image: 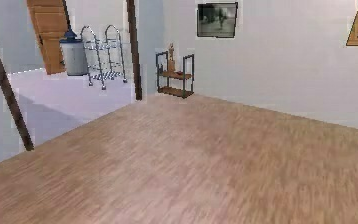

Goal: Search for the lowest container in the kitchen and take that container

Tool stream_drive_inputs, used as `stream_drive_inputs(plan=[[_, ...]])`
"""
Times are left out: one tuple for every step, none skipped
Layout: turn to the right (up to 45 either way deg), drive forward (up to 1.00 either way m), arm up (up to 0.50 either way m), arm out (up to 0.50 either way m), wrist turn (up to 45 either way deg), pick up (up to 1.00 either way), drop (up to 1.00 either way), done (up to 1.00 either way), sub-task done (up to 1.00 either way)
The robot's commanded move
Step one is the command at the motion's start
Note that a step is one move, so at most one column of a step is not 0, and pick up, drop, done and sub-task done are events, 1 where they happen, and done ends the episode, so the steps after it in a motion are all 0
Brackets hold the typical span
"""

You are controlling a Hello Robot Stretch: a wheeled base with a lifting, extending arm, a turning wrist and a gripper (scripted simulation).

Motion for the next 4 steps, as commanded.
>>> stream_drive_inputs(plan=[[0.0,1.0,0.0,0.0,0.0,0.0,0.0,0.0,0.0],[0.0,1.0,0.0,0.0,0.0,0.0,0.0,0.0,0.0],[0.0,1.0,0.0,0.0,0.0,0.0,0.0,0.0,0.0],[-3.0,0.0,0.0,0.0,0.0,0.0,0.0,0.0,0.0]])
